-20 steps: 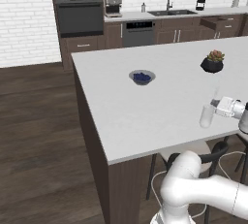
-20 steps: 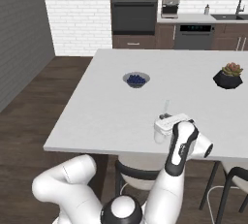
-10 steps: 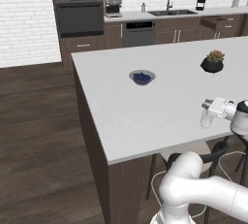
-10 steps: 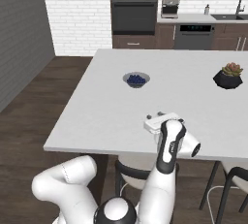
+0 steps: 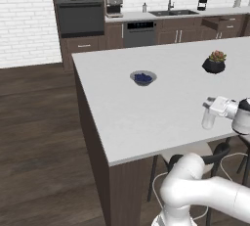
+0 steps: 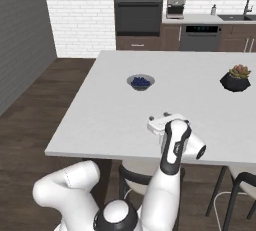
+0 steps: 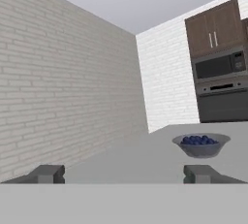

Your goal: Take a straw from the drawer in front and place it inside the glass cup on the dining counter.

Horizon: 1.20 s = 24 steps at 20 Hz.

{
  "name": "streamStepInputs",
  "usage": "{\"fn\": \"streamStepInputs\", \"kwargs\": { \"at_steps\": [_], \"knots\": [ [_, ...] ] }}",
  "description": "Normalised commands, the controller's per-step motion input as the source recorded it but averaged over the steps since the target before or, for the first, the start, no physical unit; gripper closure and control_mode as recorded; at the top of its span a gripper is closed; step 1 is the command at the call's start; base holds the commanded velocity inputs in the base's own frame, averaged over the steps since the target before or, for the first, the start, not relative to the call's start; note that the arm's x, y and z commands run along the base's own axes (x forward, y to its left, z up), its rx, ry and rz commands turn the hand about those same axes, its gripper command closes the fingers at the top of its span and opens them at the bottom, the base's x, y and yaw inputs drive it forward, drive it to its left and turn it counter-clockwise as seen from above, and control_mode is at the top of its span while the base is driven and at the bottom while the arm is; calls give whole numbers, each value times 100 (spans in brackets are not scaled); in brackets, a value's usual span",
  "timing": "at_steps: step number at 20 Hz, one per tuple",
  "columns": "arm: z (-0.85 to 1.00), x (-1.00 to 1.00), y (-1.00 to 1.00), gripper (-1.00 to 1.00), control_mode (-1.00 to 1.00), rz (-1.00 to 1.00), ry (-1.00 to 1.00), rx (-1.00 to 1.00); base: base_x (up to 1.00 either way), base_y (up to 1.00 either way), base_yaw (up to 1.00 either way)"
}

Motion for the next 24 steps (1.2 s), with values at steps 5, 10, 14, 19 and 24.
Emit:
{"fn": "streamStepInputs", "kwargs": {
  "at_steps": [5, 10, 14, 19, 24],
  "knots": [
    [44, 0, 0, -100, -100, 0, 0, 0, 0, 0, 0],
    [48, 0, 0, -100, -100, 0, 0, 0, 0, 0, 0],
    [69, -2, 0, -100, -100, -4, 0, 0, 0, 0, 0],
    [87, -24, 19, -100, -100, -14, 8, -4, 0, 0, 0],
    [74, -33, 46, -100, -100, -19, 24, -17, 0, 0, 0]
  ]
}}
